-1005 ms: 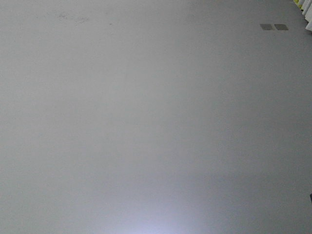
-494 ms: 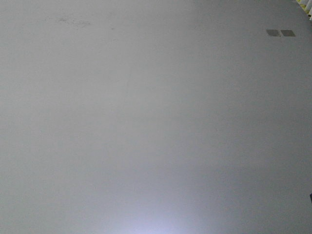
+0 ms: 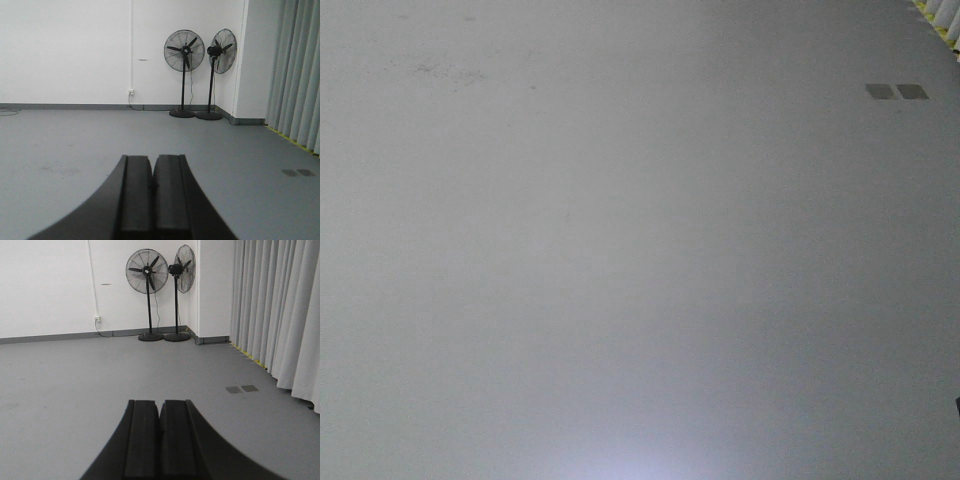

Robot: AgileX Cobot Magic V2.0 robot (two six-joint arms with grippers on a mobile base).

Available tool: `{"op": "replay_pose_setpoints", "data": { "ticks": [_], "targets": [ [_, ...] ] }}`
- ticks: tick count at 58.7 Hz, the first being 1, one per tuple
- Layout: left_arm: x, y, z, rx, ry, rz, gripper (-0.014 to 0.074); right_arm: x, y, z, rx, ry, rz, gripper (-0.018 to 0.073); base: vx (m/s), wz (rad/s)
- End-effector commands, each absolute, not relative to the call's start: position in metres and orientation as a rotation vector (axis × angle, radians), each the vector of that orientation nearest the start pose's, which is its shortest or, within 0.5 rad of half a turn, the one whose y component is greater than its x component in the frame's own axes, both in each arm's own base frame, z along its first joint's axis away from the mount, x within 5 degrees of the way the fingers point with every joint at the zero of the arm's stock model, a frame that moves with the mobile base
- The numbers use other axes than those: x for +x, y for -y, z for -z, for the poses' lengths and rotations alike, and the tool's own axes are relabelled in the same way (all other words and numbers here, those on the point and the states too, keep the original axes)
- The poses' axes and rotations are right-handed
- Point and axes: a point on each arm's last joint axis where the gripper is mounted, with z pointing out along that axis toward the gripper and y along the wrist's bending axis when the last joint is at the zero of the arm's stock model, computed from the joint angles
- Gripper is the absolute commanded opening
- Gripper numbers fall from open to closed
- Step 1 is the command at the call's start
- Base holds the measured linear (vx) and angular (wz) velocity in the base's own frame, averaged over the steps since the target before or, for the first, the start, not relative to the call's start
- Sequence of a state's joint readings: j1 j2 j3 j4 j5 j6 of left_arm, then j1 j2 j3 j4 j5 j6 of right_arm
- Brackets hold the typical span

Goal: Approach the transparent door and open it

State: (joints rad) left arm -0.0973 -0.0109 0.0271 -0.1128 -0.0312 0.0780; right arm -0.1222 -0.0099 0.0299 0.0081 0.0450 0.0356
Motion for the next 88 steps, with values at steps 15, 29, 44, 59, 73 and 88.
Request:
{"op": "replay_pose_setpoints", "data": {
  "ticks": [15, 29, 44, 59, 73, 88],
  "targets": [
    [0.0556, 0.0044, -0.2059, 0.029, -1.403, 0.110, -0.0006, 0.0555, 0.0071, -0.2029, 0.115, -1.464, 0.080, -0.0005, 0.55, 0.03],
    [0.0556, 0.0044, -0.2059, 0.029, -1.403, 0.110, -0.0006, 0.0555, 0.0071, -0.2028, 0.114, -1.464, 0.080, -0.0005, 0.58, 0.13],
    [0.0556, 0.0044, -0.2059, 0.029, -1.403, 0.110, -0.0006, 0.0555, 0.0071, -0.2028, 0.114, -1.464, 0.080, -0.0005, 0.59, 0.28],
    [0.0556, 0.0044, -0.2059, 0.029, -1.403, 0.110, -0.0006, 0.0555, 0.0071, -0.2028, 0.114, -1.464, 0.080, -0.0005, 0.60, 0.40],
    [0.0556, 0.0044, -0.2059, 0.029, -1.403, 0.110, -0.0006, 0.0555, 0.0071, -0.2028, 0.114, -1.464, 0.080, -0.0005, 0.63, 0.59],
    [0.0556, 0.0044, -0.2059, 0.029, -1.403, 0.110, -0.0006, 0.0555, 0.0071, -0.2028, 0.114, -1.464, 0.080, -0.0005, 0.65, 0.83]
  ]
}}
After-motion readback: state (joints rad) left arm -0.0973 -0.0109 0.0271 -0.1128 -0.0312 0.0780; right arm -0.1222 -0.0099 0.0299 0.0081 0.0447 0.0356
